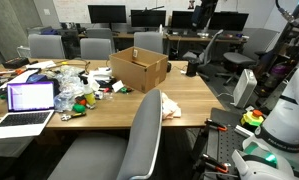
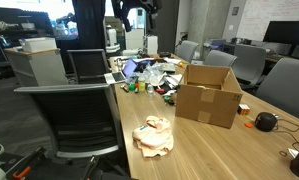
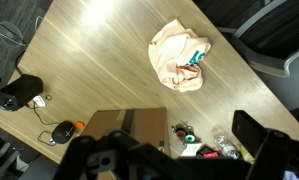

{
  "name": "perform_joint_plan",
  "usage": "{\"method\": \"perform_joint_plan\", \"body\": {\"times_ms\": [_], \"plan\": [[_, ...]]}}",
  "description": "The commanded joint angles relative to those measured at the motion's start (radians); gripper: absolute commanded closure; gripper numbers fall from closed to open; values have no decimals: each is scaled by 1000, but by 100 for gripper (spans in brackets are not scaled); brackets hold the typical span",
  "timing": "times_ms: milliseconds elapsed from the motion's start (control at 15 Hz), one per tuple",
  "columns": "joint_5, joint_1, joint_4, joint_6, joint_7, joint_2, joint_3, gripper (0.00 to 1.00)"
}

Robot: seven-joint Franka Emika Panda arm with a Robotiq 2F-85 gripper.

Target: Pick up the cloth from the table and put it on the chair's headrest

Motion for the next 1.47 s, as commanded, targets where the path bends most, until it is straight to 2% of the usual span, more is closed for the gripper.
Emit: {"method": "perform_joint_plan", "body": {"times_ms": [0,533,1000,1400], "plan": [[-10,19,117,-28,-12,121,12,0],[16,56,256,-13,-23,318,15,0],[173,47,367,23,-69,524,-21,0],[258,23,487,35,-67,712,-18,0]]}}
